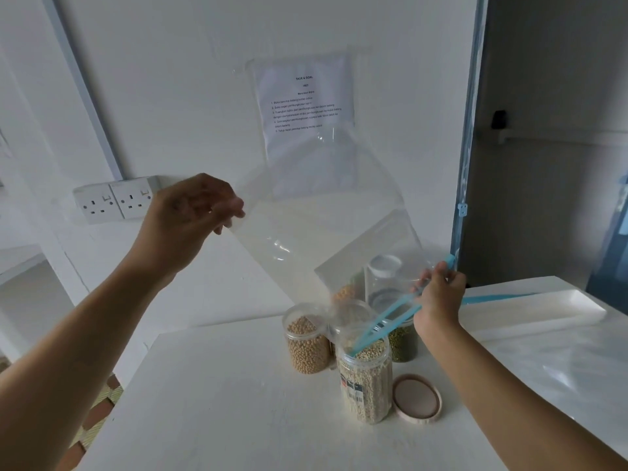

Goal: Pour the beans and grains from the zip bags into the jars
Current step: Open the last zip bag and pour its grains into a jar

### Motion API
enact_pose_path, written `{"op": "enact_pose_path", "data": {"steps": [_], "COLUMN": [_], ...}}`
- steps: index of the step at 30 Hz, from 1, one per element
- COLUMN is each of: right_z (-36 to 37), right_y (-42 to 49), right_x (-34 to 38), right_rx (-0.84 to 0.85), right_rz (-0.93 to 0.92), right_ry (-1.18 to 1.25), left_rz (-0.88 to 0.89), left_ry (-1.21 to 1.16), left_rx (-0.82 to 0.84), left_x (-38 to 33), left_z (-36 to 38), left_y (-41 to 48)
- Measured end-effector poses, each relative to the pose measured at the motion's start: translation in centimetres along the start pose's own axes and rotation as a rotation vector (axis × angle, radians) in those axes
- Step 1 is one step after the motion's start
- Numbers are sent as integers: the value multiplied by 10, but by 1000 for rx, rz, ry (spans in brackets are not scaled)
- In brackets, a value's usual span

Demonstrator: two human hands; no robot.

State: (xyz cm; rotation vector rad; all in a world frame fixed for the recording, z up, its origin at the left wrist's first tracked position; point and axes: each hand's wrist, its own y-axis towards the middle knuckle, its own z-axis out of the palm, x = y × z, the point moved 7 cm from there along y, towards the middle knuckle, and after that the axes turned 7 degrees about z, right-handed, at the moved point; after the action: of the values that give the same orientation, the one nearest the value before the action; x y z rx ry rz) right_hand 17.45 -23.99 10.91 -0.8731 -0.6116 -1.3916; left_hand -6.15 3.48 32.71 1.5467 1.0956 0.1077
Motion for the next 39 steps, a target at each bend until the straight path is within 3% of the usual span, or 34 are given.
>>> {"op": "enact_pose_path", "data": {"steps": [16,19,34,39], "right_z": [-3,-2,-1,0], "right_y": [-5,-5,-3,-3], "right_x": [-1,-2,1,1], "right_rx": [0,11,2,4], "right_rz": [65,70,24,32], "right_ry": [38,25,26,61], "left_rz": [110,99,28,-60], "left_ry": [100,77,3,-78], "left_rx": [100,17,10,-83], "left_x": [-25,-22,-10,-3], "left_z": [27,20,19,14], "left_y": [22,23,10,-6]}}
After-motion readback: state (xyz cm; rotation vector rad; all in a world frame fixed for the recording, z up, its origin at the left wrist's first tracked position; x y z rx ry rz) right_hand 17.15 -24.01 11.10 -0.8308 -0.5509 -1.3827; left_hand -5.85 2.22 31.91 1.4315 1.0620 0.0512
